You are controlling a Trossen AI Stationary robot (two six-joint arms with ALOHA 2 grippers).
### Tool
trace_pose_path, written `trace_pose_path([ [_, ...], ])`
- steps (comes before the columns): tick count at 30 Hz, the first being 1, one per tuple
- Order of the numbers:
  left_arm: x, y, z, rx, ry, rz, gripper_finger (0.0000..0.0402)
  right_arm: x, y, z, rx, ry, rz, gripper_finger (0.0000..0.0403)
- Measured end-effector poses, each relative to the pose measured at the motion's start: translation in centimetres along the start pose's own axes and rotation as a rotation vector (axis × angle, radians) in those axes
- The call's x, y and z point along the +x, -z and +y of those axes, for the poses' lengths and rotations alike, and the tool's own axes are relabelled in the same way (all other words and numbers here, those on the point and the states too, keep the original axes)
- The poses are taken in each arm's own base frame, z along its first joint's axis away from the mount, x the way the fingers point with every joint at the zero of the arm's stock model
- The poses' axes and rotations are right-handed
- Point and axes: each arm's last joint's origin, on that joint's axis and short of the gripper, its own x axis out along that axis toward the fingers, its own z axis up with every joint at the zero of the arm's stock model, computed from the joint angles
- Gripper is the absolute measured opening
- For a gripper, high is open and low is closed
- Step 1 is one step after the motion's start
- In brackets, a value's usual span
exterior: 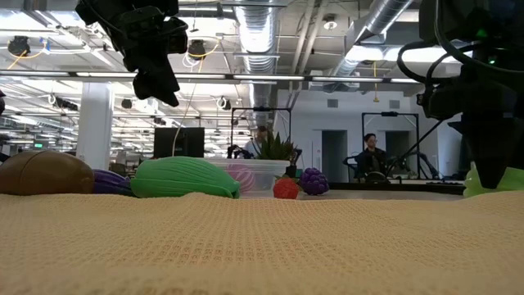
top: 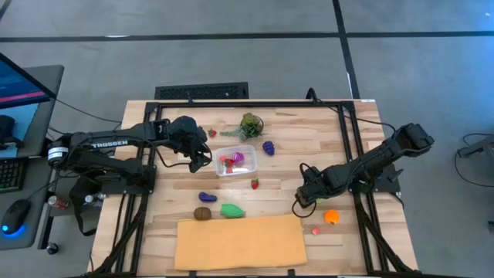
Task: Pick and placing Produce into tupperware
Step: Put the green starfruit into the transparent bin
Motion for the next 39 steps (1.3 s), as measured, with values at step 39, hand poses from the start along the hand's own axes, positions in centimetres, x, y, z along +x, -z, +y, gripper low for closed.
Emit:
trace_pose_path([
  [39,0.0,0.0,0.0,0.008,0.000,0.000,0.0200,-1.6,-0.4,-0.6,0.044,-0.069,-0.073,0.0187],
])
